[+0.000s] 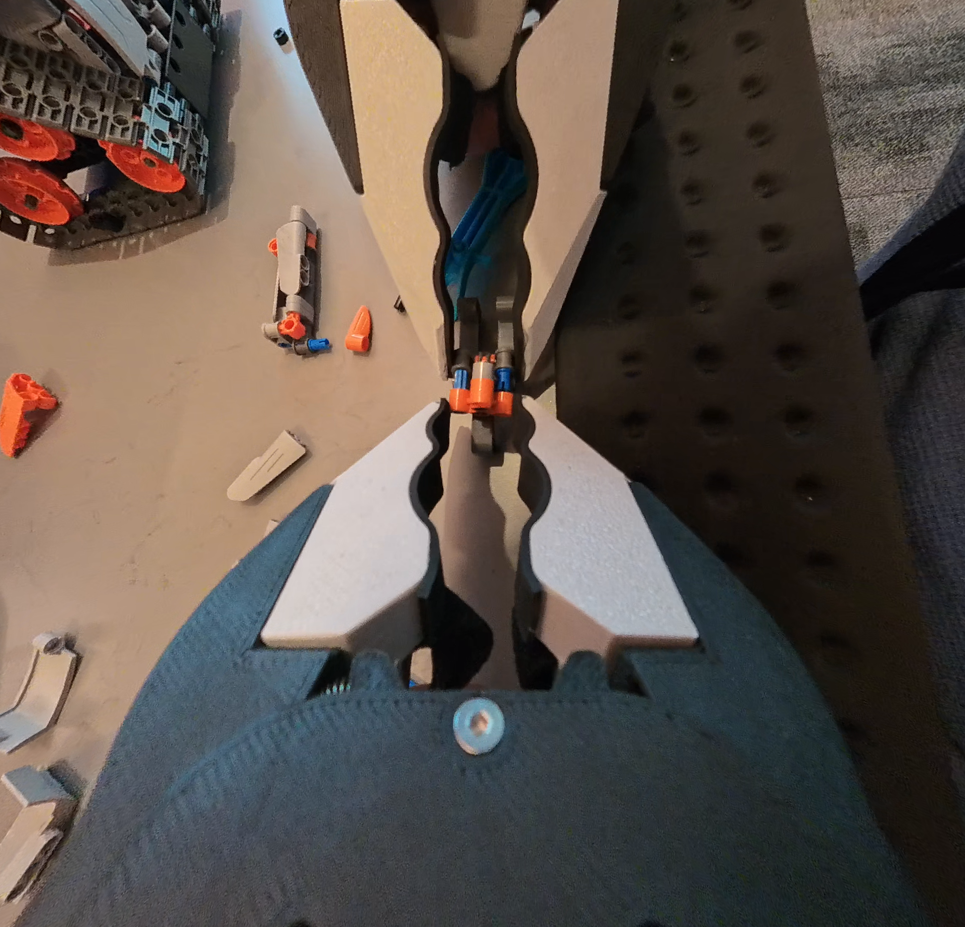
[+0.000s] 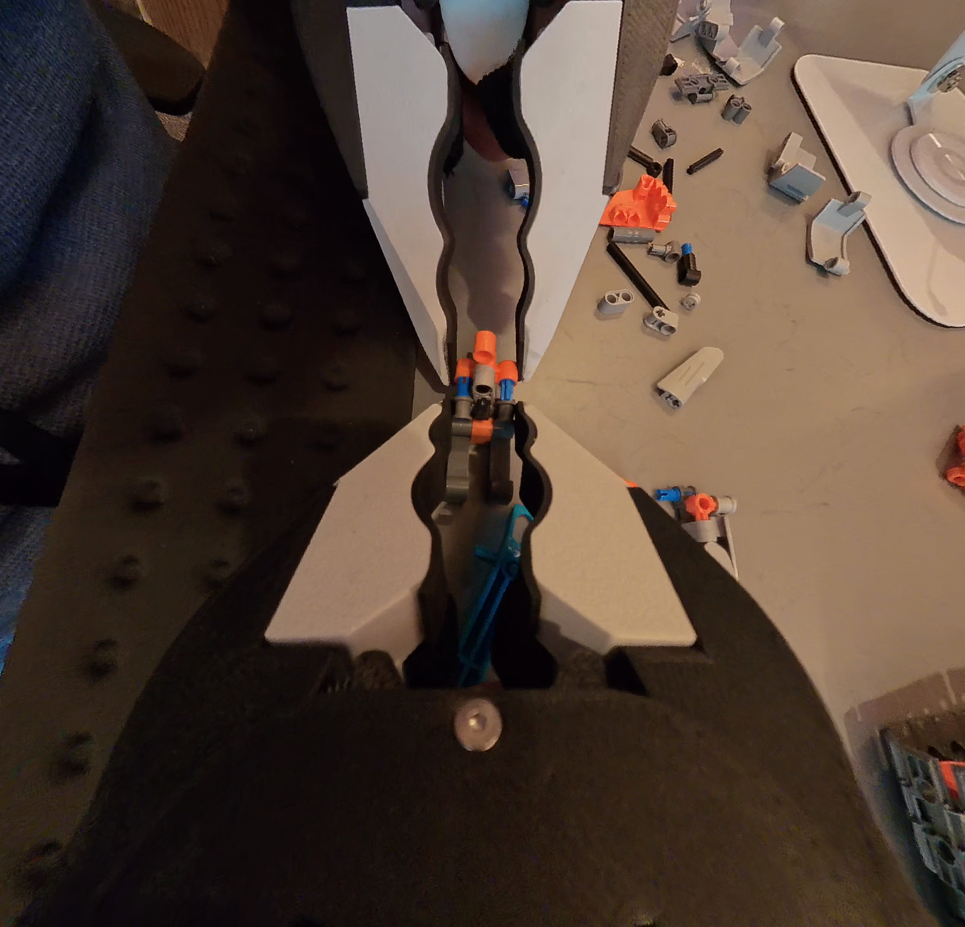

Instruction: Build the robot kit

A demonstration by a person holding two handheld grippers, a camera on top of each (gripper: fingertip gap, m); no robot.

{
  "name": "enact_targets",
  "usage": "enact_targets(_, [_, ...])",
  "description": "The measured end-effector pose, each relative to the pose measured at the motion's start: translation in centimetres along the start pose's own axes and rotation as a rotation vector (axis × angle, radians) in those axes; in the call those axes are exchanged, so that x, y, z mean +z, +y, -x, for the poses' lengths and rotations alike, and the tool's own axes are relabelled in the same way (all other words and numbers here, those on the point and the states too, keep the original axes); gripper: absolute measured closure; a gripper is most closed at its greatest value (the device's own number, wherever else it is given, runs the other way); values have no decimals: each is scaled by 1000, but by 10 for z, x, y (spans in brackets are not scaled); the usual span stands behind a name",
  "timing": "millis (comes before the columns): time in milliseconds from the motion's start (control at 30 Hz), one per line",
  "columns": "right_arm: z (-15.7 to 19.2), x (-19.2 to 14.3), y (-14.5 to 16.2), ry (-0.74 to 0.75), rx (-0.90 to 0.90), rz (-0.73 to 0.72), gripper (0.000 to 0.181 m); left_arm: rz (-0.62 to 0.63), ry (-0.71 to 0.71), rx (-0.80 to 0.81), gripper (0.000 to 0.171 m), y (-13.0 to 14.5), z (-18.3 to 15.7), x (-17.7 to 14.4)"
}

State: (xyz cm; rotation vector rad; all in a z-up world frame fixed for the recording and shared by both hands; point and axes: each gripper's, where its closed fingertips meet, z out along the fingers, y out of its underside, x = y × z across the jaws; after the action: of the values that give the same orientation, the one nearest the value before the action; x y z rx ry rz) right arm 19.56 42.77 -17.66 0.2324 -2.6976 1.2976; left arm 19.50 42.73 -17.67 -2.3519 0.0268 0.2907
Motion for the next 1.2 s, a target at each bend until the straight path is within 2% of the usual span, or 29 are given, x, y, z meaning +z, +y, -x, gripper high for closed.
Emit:
enact_targets(533, [-3, 2, -1, 68, -33, 102, 160, 193, -97, 153, 150, 3, 5, -1])
enact_targets(667, [-4, 0, 1, 75, -34, 92, 160, 193, -106, 155, 150, 2, 7, 0])
enact_targets(767, [-6, -7, -7, 65, -2, 34, 155, 186, -104, 153, 150, 1, 6, 2])
enact_targets(867, [-10, -15, -10, 63, 5, 9, 161, 186, -93, 142, 150, 0, 6, 3])
enact_targets(967, [-9, -16, 0, 37, 13, 46, 159, 188, -93, 140, 150, 0, 7, 3])
enact_targets(1133, [-6, -15, -1, 32, 14, 37, 168, 203, -93, 133, 150, 1, 10, 4])
enact_targets(1200, [-9, -16, 0, 45, 12, 45, 165, 208, -86, 128, 149, 1, 10, 3])
